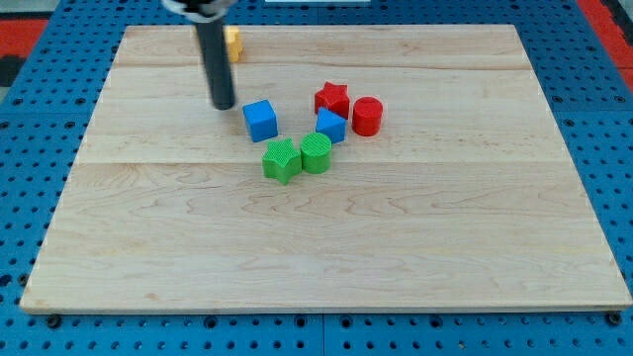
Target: Slightly push the yellow hexagon downwards of the board
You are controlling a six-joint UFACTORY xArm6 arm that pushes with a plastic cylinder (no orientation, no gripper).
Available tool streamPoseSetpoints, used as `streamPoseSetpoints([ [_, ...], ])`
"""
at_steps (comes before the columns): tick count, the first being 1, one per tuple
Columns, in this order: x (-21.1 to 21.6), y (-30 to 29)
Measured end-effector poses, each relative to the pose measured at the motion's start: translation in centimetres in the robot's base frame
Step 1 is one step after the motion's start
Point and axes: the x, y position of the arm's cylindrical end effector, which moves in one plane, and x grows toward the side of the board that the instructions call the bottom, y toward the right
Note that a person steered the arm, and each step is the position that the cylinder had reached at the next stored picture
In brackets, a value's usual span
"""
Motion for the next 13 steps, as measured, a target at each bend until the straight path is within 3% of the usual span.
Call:
streamPoseSetpoints([
  [1,2.3,9.2],
  [2,-0.4,1.6],
  [3,-8.0,8.8],
  [4,-15.6,7.9],
  [5,-15.2,-4.4],
  [6,-10.9,-3.2],
  [7,-11.2,1.1],
  [8,-12.6,-1.4],
  [9,-14.0,2.4],
  [10,-8.9,11.7],
  [11,-5.5,17.3],
  [12,-11.3,13.3],
  [13,-15.0,-1.0],
])
